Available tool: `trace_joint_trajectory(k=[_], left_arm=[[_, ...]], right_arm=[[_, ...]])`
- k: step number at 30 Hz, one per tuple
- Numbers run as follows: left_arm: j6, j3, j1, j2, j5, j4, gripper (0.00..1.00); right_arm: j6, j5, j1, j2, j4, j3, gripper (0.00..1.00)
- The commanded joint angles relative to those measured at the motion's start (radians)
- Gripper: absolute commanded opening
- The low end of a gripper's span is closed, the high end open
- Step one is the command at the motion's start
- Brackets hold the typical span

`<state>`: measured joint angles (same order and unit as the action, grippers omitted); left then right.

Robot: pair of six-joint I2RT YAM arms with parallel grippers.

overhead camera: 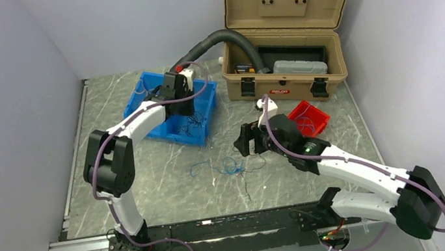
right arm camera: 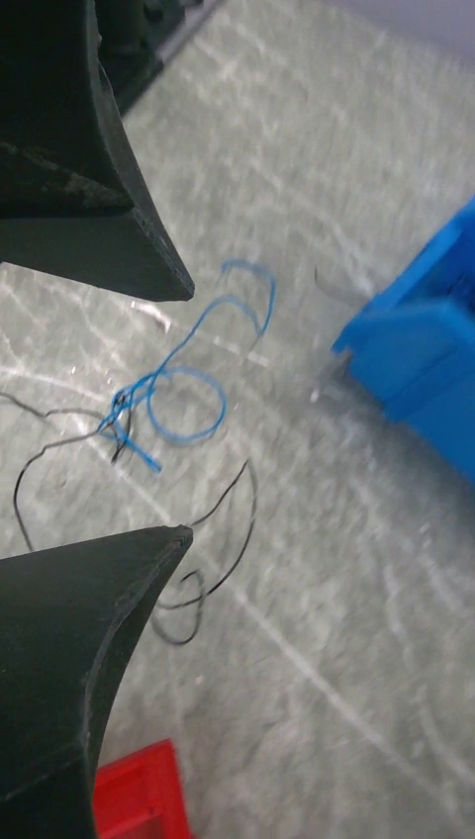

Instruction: Untangle the cables

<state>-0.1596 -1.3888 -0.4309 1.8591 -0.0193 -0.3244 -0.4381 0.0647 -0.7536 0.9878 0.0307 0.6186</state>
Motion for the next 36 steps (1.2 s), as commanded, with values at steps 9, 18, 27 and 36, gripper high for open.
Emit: trace_joint_trajectory(k=[9, 18, 27, 36], left_arm=[[-0.029, 0.073, -0.067, -0.319, 0.032, -0.098, 0.71], [-0.101, 0.296, -0.234, -0.552, 0.028, -0.098, 0.99], [-0.457, 0.541, -0.304, -0.607, -0.019, 0.067, 0.99], [-0.820, 0.711, -0.317, -0.550, -0.045, 0.309, 0.93]], right_arm=[[-0.119, 0.069, 0.071, 0.178, 0.211, 0.090, 0.86], [-0.227, 0.180, 0.073, 0.244, 0.377, 0.138, 0.91], [-0.533, 0.102, 0.071, 0.151, 0.419, 0.043, 0.92], [-0.724, 0.013, 0.056, 0.124, 0.175, -0.105, 0.86]])
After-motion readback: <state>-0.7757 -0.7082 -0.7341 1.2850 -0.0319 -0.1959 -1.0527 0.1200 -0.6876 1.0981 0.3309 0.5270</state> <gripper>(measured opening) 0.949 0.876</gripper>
